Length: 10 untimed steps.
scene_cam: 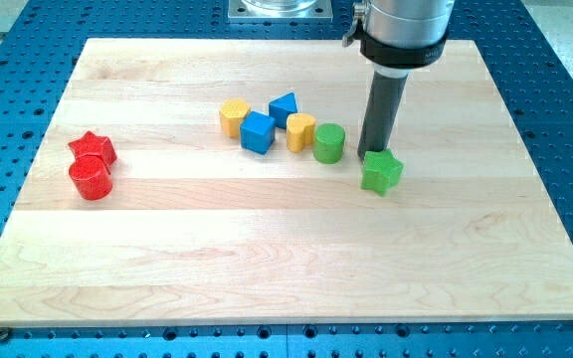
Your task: Move the green circle into the green star
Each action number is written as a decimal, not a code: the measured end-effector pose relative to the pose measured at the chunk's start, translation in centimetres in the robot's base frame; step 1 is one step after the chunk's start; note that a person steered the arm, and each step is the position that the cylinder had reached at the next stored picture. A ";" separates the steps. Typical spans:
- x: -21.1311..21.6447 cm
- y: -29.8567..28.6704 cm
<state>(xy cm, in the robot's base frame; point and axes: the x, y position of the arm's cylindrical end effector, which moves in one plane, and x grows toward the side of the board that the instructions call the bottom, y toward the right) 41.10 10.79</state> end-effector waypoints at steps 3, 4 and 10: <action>4.9 -9.2; 5.3 -10.5; 9.2 -8.7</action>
